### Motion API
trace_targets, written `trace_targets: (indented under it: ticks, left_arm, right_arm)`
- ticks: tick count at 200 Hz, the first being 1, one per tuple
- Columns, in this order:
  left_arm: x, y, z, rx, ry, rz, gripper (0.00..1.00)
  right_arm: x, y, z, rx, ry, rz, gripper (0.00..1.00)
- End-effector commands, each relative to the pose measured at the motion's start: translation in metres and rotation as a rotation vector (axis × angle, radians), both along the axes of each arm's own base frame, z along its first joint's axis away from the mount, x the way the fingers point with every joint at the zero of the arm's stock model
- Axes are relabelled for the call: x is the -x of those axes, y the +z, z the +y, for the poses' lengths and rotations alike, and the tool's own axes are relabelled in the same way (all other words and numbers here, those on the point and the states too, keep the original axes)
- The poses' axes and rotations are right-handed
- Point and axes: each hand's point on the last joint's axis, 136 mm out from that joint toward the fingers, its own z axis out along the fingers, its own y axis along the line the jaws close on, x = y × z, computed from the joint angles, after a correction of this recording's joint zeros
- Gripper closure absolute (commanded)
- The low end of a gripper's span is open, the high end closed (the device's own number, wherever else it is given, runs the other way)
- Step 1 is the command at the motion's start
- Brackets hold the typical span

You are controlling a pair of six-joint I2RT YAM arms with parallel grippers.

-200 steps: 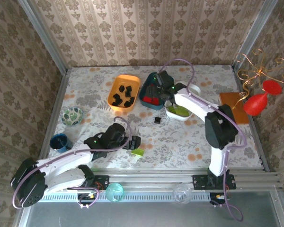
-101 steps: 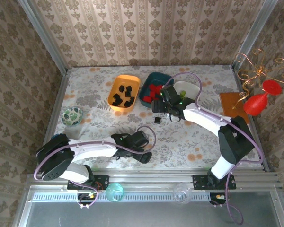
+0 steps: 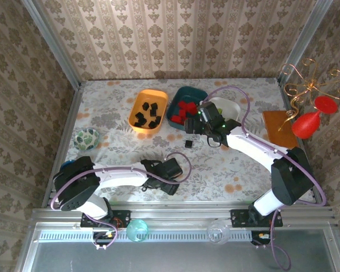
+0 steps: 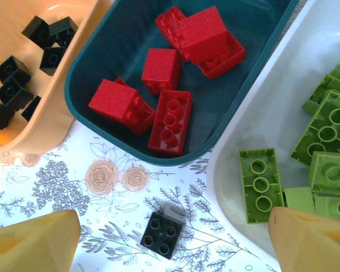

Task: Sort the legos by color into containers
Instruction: Pick up the lego from the middle-left of the table.

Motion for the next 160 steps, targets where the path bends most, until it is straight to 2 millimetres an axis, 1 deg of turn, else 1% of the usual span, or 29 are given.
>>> trace_targets:
  ticks: [1, 16, 68, 97, 112, 130, 140, 154, 160]
  left_arm:
    - [0.002, -0.015, 0.003, -0.059, -0.019, 0.002, 0.12]
    - [0.002, -0.017, 0.004, -0.075, -0.023, -0.007, 0.12]
    - [-0.001, -0.016, 0.004, -0.091, -0.034, -0.049, 0.31]
    - [-0.003, -0.008, 0.005, -0.075, -0.035, -0.07, 0.34]
    - [-0.006, 0.002, 0.001, -0.046, -0.035, -0.092, 0.35]
    - [-0.016, 0.021, -0.006, 0.0, -0.03, -0.124, 0.37]
    - [-0.023, 0.034, -0.011, 0.034, -0.027, -0.146, 0.37]
    - [-0.04, 0.055, -0.019, 0.085, -0.021, -0.184, 0.37]
    - [-0.049, 0.063, -0.022, 0.108, -0.014, -0.197, 0.37]
  right_arm:
    - [0.0, 0.009, -0.006, -0.013, -0.023, -0.026, 0.12]
    - [0.0, 0.008, -0.007, -0.014, -0.025, -0.025, 0.12]
    - [0.0, 0.007, -0.009, -0.018, -0.034, -0.022, 0.12]
    - [0.001, 0.007, -0.012, -0.018, -0.043, -0.024, 0.12]
    - [0.002, 0.009, -0.014, -0.023, -0.053, -0.03, 0.12]
    - [0.005, 0.012, -0.02, -0.028, -0.07, -0.038, 0.12]
    - [0.008, 0.014, -0.024, -0.032, -0.086, -0.044, 0.12]
    - [0.014, 0.017, -0.032, -0.041, -0.115, -0.056, 0.12]
    - [0.016, 0.013, -0.036, -0.039, -0.129, -0.05, 0.12]
